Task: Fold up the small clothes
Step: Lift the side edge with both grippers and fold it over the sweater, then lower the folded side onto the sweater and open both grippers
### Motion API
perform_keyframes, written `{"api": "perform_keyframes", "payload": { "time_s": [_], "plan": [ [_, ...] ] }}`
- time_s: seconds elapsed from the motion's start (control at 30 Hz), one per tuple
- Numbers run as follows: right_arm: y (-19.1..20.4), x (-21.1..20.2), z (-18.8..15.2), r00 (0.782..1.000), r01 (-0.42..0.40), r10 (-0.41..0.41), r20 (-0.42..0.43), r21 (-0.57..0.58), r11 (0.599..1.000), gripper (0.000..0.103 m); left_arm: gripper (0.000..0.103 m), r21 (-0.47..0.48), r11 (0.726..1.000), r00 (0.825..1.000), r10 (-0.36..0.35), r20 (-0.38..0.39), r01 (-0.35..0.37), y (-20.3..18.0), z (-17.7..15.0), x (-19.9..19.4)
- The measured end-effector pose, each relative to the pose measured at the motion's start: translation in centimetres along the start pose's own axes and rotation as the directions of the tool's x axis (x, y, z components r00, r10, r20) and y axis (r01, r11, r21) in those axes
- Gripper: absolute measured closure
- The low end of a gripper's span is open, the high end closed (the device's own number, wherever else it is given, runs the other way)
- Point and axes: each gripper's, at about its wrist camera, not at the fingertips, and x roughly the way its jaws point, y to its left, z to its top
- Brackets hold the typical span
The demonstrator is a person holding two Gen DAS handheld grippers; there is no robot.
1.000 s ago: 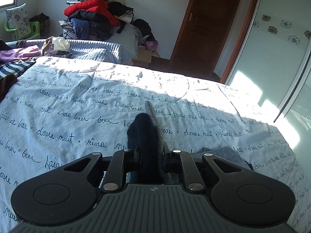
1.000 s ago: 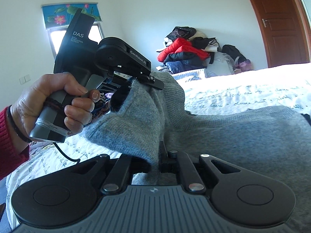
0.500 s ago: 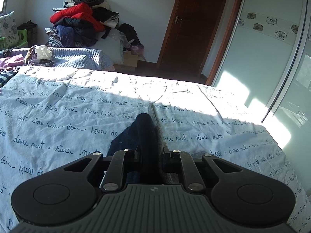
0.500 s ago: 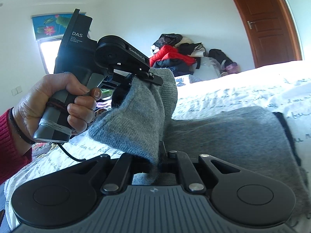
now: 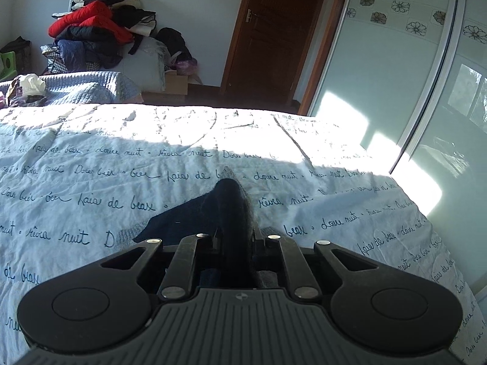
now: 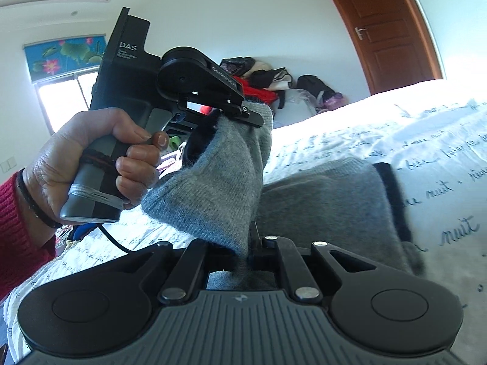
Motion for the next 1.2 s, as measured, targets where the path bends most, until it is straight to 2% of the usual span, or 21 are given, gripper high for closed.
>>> {"api": "perform_keyframes", "payload": {
  "time_s": [0.3,0.43,0.63,0.8,0.97,1.13,1.2],
  "plan": [
    [-1.5,-2.0,-0.1,0.999,0.033,-0.034,0.007,0.031,0.999,0.096,0.089,0.033,0.999,0.998,-0.039,-0.041,0.04,-3.8,-0.9,2.8],
    [-2.7,-2.6,-0.3,0.999,0.046,-0.046,-0.001,0.079,0.996,0.096,0.089,0.043,0.998,0.996,-0.046,-0.07,0.049,-5.1,-1.5,4.4],
    [-4.3,-3.3,-0.7,0.999,0.045,-0.041,-0.031,0.154,0.987,0.096,0.089,0.05,0.997,0.992,-0.051,-0.112,0.057,-6.3,-2.2,6.2],
    [-4.7,-3.4,-0.9,0.997,0.067,-0.059,-0.049,0.171,0.983,0.096,0.084,0.026,0.997,0.989,-0.064,-0.136,0.068,-6.3,-2.4,7.2],
    [-5.3,-3.2,-0.9,0.995,0.08,-0.065,-0.078,0.199,0.977,0.096,0.068,0.017,0.996,0.988,-0.089,-0.13,0.092,-6.5,-2.2,7.0],
    [-5.5,-3.0,-1.0,0.992,0.096,-0.077,-0.104,0.194,0.976,0.095,0.047,0.06,0.996,0.994,-0.068,-0.081,0.073,-6.8,-2.0,5.4],
    [-5.7,-3.0,-1.0,0.99,0.1,-0.077,-0.114,0.205,0.974,0.095,0.042,0.065,0.996,0.996,-0.059,-0.066,0.064,-6.2,-1.9,4.5]
  ]
}}
